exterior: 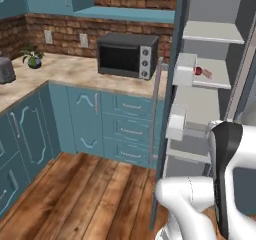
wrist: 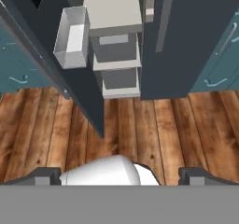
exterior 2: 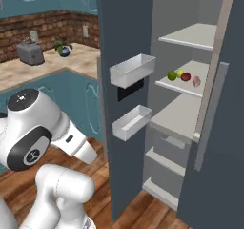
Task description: Take the lime and pear from the highest rack and move them to the second highest rack where the steak and pear are located, to maximize freezer space. Close the freezer door after rearranging.
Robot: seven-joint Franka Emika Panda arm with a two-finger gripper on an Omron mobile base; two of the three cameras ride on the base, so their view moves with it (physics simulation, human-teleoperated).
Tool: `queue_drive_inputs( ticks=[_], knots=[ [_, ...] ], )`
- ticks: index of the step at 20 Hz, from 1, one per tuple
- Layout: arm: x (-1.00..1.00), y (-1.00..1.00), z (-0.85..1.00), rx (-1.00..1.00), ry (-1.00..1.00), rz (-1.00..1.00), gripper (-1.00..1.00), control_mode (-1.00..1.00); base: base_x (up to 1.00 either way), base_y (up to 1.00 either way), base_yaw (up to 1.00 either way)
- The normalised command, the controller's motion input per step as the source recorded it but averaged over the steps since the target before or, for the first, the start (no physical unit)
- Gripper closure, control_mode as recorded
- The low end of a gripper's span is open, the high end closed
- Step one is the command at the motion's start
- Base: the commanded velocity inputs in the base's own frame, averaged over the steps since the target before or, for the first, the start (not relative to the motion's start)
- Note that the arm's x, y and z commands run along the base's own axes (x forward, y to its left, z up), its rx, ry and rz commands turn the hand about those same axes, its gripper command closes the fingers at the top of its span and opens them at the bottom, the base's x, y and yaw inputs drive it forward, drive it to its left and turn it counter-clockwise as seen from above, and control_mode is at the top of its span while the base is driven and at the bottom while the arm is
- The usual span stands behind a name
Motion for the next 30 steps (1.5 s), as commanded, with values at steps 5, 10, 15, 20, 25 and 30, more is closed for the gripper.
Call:
queue_drive_inputs(
  ticks=[5, 10, 15, 20, 25, 30],
  knots=[
    [0.0, 0.0, 0.0, 0.0, 0.0, 0.0, -1.0, 1.0, 0.13, 1.0, -0.09],
    [0.0, 0.0, 0.0, 0.0, 0.0, 0.0, -1.0, 1.0, 0.46, 1.0, -0.3],
    [0.0, 0.0, 0.0, 0.0, 0.0, 0.0, -1.0, 1.0, 0.59, 0.9, -0.37],
    [0.0, 0.0, 0.0, 0.0, 0.0, 0.0, -1.0, 1.0, 0.64, 0.59, -0.5],
    [0.0, 0.0, 0.0, 0.0, 0.0, 0.0, -1.0, 1.0, 0.73, 0.36, -0.61],
    [0.0, 0.0, 0.0, 0.0, 0.0, 0.0, -1.0, 1.0, 0.73, 0.41, -0.55]
  ],
)
